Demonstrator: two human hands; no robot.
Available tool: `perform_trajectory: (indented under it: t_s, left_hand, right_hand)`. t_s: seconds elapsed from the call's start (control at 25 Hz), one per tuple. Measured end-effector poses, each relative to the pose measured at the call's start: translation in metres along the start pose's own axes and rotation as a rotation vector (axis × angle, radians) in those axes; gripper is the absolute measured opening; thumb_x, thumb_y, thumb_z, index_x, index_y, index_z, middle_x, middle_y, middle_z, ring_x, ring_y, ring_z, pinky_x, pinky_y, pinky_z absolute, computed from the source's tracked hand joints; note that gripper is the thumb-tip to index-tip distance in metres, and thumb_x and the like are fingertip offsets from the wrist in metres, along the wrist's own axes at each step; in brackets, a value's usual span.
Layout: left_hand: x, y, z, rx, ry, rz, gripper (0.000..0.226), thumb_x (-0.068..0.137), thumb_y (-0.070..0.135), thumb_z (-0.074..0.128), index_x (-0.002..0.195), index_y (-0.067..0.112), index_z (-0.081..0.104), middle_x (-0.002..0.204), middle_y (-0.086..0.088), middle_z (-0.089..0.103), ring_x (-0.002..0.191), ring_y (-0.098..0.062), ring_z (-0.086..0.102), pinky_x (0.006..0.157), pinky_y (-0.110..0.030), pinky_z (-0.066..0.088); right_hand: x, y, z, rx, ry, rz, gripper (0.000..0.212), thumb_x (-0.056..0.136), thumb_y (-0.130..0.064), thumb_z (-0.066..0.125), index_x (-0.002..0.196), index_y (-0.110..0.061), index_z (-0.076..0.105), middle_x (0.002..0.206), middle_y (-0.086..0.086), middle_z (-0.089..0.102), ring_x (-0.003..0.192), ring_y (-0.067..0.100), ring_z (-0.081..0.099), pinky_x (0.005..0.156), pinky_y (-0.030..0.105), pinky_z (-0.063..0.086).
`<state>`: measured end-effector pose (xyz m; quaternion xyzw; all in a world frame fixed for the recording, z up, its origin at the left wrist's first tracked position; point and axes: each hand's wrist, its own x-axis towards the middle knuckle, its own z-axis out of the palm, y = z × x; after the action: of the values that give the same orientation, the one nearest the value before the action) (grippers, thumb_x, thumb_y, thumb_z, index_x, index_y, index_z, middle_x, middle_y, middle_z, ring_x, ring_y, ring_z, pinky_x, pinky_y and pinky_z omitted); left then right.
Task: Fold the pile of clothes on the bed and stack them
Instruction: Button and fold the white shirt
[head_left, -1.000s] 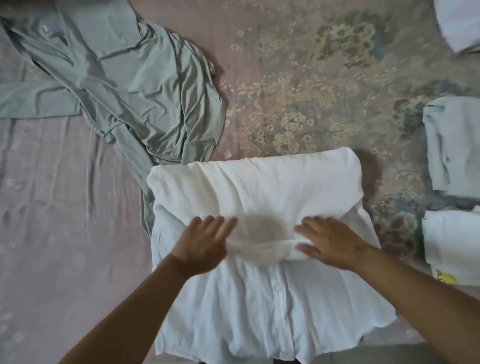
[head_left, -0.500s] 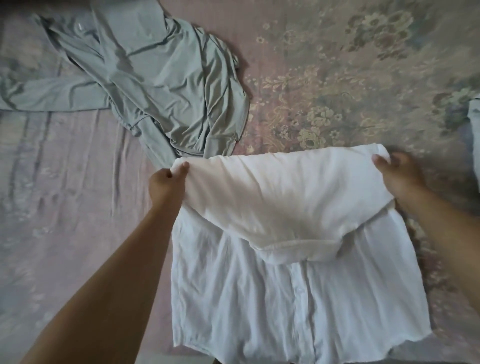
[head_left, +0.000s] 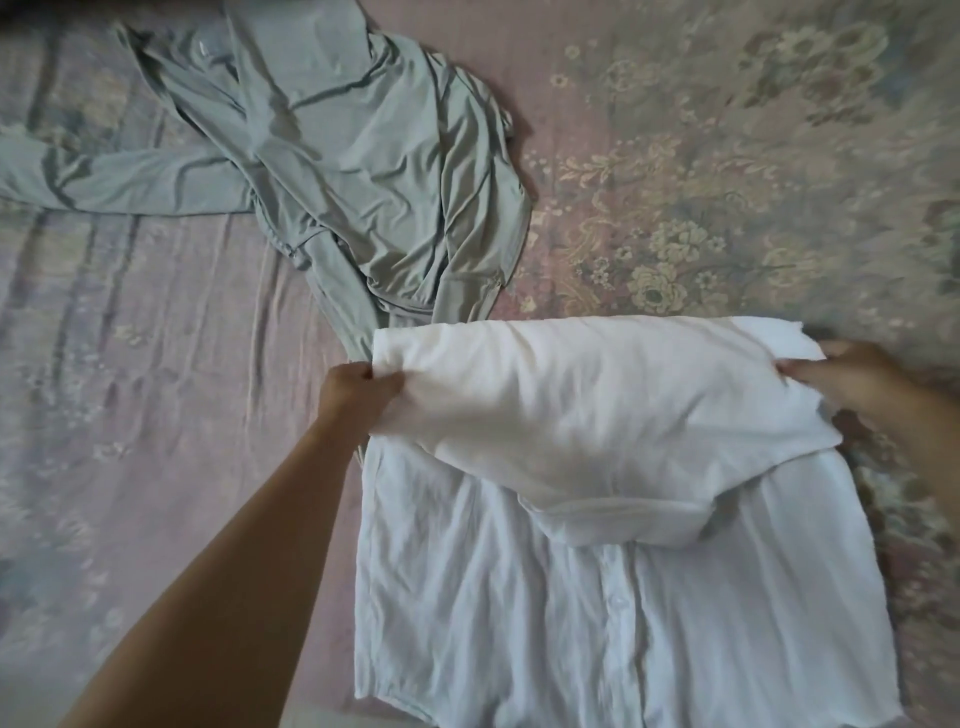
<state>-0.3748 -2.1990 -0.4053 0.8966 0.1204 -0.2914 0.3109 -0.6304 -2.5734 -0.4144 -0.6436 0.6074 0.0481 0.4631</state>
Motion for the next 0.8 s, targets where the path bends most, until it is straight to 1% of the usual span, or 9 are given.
perform_trajectory:
  t_s: [0.08, 0.16, 0.24, 0.28, 0.32, 0.44, 0.48, 0.64, 0.8]
  left_hand:
    - [0.005, 0.011, -0.002, -0.089, 0.039, -0.041, 0.034, 0.086, 0.032, 0.064, 0.06, 0.013, 0.05, 0.061, -0.003, 0.048, 0.066, -0.023, 0.053, 0.063, -0.028, 0.044]
    - [0.012, 0.024, -0.002, -0.144, 0.079, -0.065, 0.043, 0.087, 0.046, 0.06, 0.063, 0.012, 0.049, 0.066, -0.003, 0.05, 0.065, -0.023, 0.052, 0.074, -0.032, 0.043]
    - [0.022, 0.027, 0.002, -0.074, 0.066, -0.017, 0.044, 0.085, 0.046, 0.064, 0.061, 0.011, 0.051, 0.063, -0.002, 0.049, 0.065, -0.023, 0.051, 0.069, -0.03, 0.041]
    - [0.025, 0.027, 0.004, -0.033, 0.047, 0.023, 0.039, 0.086, 0.04, 0.066, 0.062, 0.012, 0.052, 0.062, -0.001, 0.048, 0.066, -0.022, 0.05, 0.062, -0.028, 0.04]
    - [0.028, 0.025, 0.006, -0.01, 0.037, 0.062, 0.034, 0.087, 0.033, 0.066, 0.063, 0.013, 0.052, 0.061, -0.001, 0.046, 0.065, -0.021, 0.047, 0.056, -0.027, 0.037]
    - [0.034, 0.021, 0.004, -0.125, 0.113, 0.238, 0.027, 0.09, 0.024, 0.061, 0.07, 0.008, 0.052, 0.059, 0.0, 0.035, 0.056, -0.013, 0.032, 0.047, -0.022, 0.025]
    - [0.035, 0.022, 0.002, -0.208, 0.132, 0.293, 0.023, 0.091, 0.023, 0.06, 0.075, 0.007, 0.054, 0.06, 0.001, 0.035, 0.056, -0.01, 0.031, 0.047, -0.021, 0.024]
    - [0.041, 0.034, 0.002, -0.269, 0.224, 0.395, 0.025, 0.094, 0.022, 0.055, 0.07, 0.018, 0.047, 0.064, 0.005, 0.037, 0.057, -0.003, 0.032, 0.05, -0.011, 0.029]
    - [0.061, 0.059, 0.017, -0.286, 0.422, 0.357, 0.014, 0.094, 0.021, 0.051, 0.081, 0.017, 0.05, 0.083, 0.0, 0.044, 0.079, -0.011, 0.038, 0.061, -0.016, 0.033]
  right_hand:
    - [-0.002, -0.011, 0.002, 0.007, 0.052, 0.002, 0.042, 0.087, -0.027, 0.067, 0.117, 0.0, 0.061, 0.114, 0.022, 0.062, 0.083, 0.025, 0.058, 0.078, 0.034, 0.042]
    - [0.002, -0.022, 0.004, 0.021, 0.081, 0.042, 0.066, 0.082, -0.054, 0.064, 0.119, 0.0, 0.06, 0.121, 0.021, 0.06, 0.101, 0.032, 0.059, 0.089, 0.039, 0.044]
    - [0.024, -0.02, 0.004, 0.053, 0.039, 0.078, 0.112, 0.039, -0.085, 0.069, 0.117, -0.005, 0.062, 0.119, 0.014, 0.062, 0.107, 0.035, 0.06, 0.097, 0.045, 0.045]
    - [0.039, -0.012, 0.004, 0.079, 0.008, 0.083, 0.124, 0.019, -0.086, 0.07, 0.115, -0.009, 0.064, 0.116, 0.012, 0.065, 0.104, 0.033, 0.062, 0.098, 0.047, 0.046]
    - [0.049, -0.006, 0.005, 0.116, -0.024, 0.069, 0.124, 0.017, -0.083, 0.074, 0.118, -0.011, 0.063, 0.117, 0.011, 0.065, 0.103, 0.03, 0.062, 0.098, 0.048, 0.046]
    - [0.028, -0.028, 0.009, 0.268, 0.047, 0.001, 0.073, 0.078, -0.047, 0.072, 0.138, -0.013, 0.046, 0.132, 0.008, 0.054, 0.109, 0.021, 0.055, 0.102, 0.04, 0.042]
    - [0.03, -0.032, 0.01, 0.333, 0.082, -0.009, 0.064, 0.085, -0.038, 0.068, 0.139, -0.014, 0.044, 0.134, 0.007, 0.053, 0.112, 0.021, 0.055, 0.104, 0.04, 0.042]
    - [0.049, -0.037, 0.014, 0.507, 0.098, -0.07, 0.06, 0.089, -0.029, 0.065, 0.141, -0.013, 0.041, 0.13, 0.001, 0.054, 0.107, 0.014, 0.054, 0.098, 0.035, 0.046]
    - [0.078, -0.06, 0.021, 0.442, 0.202, -0.17, 0.058, 0.09, -0.028, 0.064, 0.141, -0.01, 0.043, 0.123, -0.004, 0.052, 0.103, 0.009, 0.05, 0.087, 0.023, 0.045]
